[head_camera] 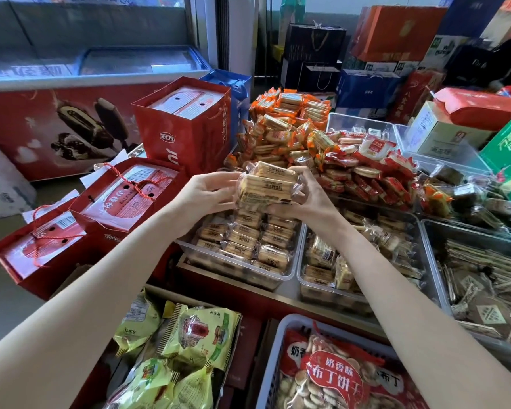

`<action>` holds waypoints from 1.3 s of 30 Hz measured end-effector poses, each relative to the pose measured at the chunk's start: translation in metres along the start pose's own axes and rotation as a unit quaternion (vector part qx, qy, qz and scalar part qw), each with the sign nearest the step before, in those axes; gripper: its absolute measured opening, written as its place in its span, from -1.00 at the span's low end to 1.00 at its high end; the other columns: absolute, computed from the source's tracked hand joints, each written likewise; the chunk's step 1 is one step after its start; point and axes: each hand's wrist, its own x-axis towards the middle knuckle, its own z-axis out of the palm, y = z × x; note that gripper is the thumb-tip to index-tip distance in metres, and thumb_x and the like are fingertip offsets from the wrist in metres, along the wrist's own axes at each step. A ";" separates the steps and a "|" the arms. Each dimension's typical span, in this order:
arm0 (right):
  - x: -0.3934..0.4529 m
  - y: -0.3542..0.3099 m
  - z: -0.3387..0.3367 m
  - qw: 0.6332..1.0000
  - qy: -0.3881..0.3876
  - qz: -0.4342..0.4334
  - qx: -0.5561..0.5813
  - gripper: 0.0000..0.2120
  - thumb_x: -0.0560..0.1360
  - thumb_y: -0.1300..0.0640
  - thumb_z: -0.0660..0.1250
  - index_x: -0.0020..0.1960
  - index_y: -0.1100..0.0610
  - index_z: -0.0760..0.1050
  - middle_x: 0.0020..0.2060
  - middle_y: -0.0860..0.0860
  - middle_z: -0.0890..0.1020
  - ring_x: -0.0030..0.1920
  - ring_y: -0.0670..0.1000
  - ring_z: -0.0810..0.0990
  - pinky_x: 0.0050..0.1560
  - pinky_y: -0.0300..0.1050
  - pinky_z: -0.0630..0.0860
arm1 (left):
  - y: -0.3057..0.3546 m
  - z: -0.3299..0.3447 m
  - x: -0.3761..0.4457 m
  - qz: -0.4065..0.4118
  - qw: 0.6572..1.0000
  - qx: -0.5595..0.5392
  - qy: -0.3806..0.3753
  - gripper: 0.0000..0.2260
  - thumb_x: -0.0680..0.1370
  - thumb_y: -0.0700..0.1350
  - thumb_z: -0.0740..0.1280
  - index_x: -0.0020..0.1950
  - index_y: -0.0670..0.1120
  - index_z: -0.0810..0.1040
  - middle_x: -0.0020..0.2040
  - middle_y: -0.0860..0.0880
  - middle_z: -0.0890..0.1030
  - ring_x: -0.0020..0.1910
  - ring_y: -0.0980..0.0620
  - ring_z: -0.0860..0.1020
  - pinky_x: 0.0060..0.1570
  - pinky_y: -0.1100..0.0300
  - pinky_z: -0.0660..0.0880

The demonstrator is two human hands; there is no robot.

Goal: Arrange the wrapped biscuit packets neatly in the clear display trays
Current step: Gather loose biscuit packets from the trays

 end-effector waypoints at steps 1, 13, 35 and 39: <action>0.001 0.000 0.000 1.000 -0.010 -0.002 0.028 -0.37 0.30 0.31 0.49 0.22 -0.03 0.28 0.13 0.05 0.56 0.08 -0.05 0.61 0.09 -0.18 0.55 | 0.001 0.003 0.002 0.008 1.000 -0.005 0.011 -0.81 0.56 -0.28 0.26 0.11 -0.09 0.58 -0.05 -0.02 0.67 -0.12 0.13 0.63 -0.06 0.27 0.59; 0.041 0.029 0.003 0.957 0.032 -0.075 -0.278 -0.37 0.24 0.28 0.58 0.23 0.19 0.39 0.13 0.02 0.43 0.12 0.09 0.50 0.15 -0.01 0.51 | -0.008 0.002 0.033 0.096 0.976 0.158 0.112 -0.80 0.39 -0.29 0.48 -0.02 -0.11 0.67 -0.14 -0.03 0.68 -0.18 0.15 0.64 -0.07 0.35 0.53; 0.196 0.155 0.088 0.841 -0.018 0.015 -0.540 -0.35 0.42 -0.03 0.43 0.33 0.26 0.22 0.18 0.16 0.47 0.20 0.17 0.46 0.30 0.02 0.24 | -0.141 -0.093 0.088 -0.028 0.791 0.610 -0.043 -0.50 0.60 -0.22 0.11 0.52 -0.25 0.06 0.53 -0.18 0.13 0.50 -0.06 0.15 0.45 0.18 0.05; 0.201 0.165 0.089 0.719 -0.064 -0.007 -0.692 -0.27 0.43 -0.11 0.39 0.41 0.21 0.17 0.24 0.13 0.43 0.29 0.15 0.38 0.43 0.10 0.08 | -0.149 -0.091 0.104 -0.039 0.751 0.656 -0.060 -0.50 0.61 -0.22 0.06 0.52 -0.27 0.00 0.53 -0.20 0.10 0.49 -0.06 0.18 0.41 0.19 0.11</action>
